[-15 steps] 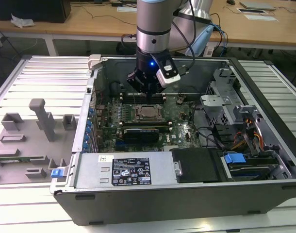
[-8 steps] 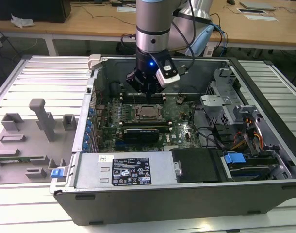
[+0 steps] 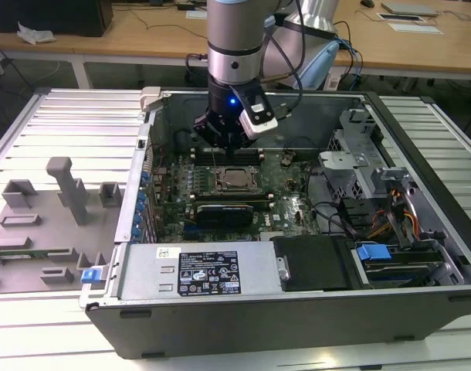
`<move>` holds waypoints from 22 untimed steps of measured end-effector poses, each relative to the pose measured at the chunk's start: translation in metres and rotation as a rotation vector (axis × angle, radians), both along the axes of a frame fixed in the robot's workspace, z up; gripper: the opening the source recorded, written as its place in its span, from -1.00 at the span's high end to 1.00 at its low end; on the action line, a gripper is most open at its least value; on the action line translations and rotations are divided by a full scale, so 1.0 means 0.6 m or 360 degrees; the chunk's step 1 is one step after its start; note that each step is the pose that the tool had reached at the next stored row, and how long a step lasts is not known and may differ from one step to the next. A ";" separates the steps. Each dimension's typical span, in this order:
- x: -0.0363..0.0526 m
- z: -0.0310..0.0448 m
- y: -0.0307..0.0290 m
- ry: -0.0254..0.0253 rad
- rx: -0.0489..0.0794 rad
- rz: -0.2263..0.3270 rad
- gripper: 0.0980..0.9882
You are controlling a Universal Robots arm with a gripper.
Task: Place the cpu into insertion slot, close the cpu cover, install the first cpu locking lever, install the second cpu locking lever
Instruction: 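Install the first cpu locking lever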
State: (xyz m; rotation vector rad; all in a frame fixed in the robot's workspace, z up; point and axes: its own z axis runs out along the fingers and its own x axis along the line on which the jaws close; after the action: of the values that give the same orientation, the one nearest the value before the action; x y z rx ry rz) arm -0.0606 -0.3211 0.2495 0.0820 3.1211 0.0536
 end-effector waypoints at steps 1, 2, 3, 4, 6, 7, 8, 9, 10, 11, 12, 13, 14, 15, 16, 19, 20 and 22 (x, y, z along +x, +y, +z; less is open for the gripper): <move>-0.002 0.000 0.0000 0.00000 0.0000 0.0000 0.98; -0.005 0.000 0.0000 0.00000 0.0000 0.0000 0.98; -0.008 0.000 0.0000 0.00001 0.0000 0.0000 0.98; -0.010 0.000 0.0000 0.00000 0.0000 0.0000 0.98; -0.020 0.000 0.0000 -0.00001 0.0000 0.0000 0.98; -0.023 0.000 0.0000 0.00000 0.0000 0.0000 0.98; -0.028 0.000 0.0000 -0.00001 0.0000 0.0000 0.98; -0.031 0.000 0.0000 -0.00002 0.0000 0.0000 0.98; -0.036 0.000 0.0000 -0.00002 0.0000 0.0000 0.98; -0.041 0.000 0.0000 -0.00003 0.0000 0.0000 0.98; -0.046 0.000 0.0000 -0.00003 0.0000 0.0000 0.98; -0.049 0.000 0.0000 -0.00004 0.0000 0.0000 0.98; -0.053 0.000 0.0000 -0.00005 0.0000 0.0000 0.98; -0.057 0.000 0.0000 -0.00005 0.0000 0.0000 0.98; -0.061 0.000 0.0000 -0.00006 0.0000 0.0000 0.98; -0.071 0.000 0.0000 -0.00008 0.0035 0.0000 0.98; -0.074 0.000 0.0000 -0.00009 0.0067 0.0000 0.98; -0.078 0.000 0.0000 -0.00013 0.0125 0.0000 0.98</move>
State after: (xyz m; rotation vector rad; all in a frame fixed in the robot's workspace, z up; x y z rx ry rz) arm -0.1077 -0.3211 0.2496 0.0829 3.1178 0.1762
